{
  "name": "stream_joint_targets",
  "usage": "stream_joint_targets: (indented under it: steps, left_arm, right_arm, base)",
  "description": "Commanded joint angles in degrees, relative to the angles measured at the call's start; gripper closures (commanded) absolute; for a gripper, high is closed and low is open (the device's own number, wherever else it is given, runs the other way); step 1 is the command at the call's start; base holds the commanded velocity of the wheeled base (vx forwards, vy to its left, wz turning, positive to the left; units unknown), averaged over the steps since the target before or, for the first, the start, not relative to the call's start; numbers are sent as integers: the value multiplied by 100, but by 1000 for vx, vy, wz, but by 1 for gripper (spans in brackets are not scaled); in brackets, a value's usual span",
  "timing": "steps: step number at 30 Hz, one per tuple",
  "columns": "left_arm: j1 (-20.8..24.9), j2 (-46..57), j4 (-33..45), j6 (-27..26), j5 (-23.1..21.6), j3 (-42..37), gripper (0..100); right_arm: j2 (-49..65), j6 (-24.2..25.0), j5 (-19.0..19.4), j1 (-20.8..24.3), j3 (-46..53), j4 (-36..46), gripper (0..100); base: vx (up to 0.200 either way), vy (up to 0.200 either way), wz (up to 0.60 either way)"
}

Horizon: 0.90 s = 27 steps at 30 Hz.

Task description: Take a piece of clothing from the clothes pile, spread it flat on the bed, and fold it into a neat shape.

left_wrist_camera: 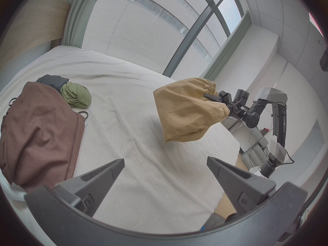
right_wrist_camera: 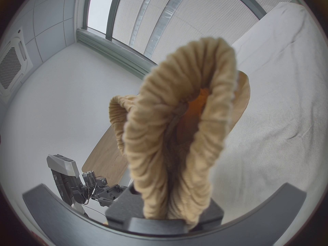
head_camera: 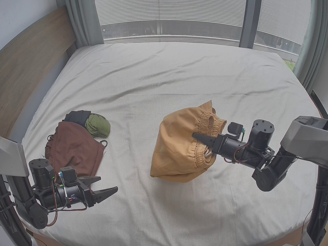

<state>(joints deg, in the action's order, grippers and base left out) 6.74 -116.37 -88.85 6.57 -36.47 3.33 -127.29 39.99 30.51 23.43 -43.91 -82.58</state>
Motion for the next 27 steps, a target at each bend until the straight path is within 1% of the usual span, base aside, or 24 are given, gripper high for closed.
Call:
stream_joint_targets:
  steps: [1,4,6,7,10,14,23,27]
  left_arm:
    - [3,-52,-1,2,0,1,0]
    - [3,-52,-1,2,-26,-8,0]
    - [3,-52,-1,2,-26,-8,0]
    - [-6,-52,-1,2,-35,-8,0]
    - [-6,-79,-1,2,-35,-8,0]
    - [-6,-79,-1,2,-35,-8,0]
    - [-24,-70,-1,2,-44,-16,0]
    - [-33,-70,-1,2,-62,-52,0]
  right_arm:
    - [12,44,-2,4,-496,348,100]
    - [-6,211,-2,-5,-874,603,100]
    - [-15,211,-2,-5,-900,603,100]
    - [-32,264,-2,-5,-1190,822,100]
    - [-50,361,-2,-40,-1629,1183,100]
    - [-138,370,-2,-58,-1919,1402,100]
    - [-718,370,-2,-84,-3009,1974,100]
    - [-823,370,-2,-75,-3651,2492,100]
  base:
    - [0,0,0]
    - [0,0,0]
    - [0,0,0]
    - [0,0,0]
    - [0,0,0]
    - [0,0,0]
    - [0,0,0]
    - [0,0,0]
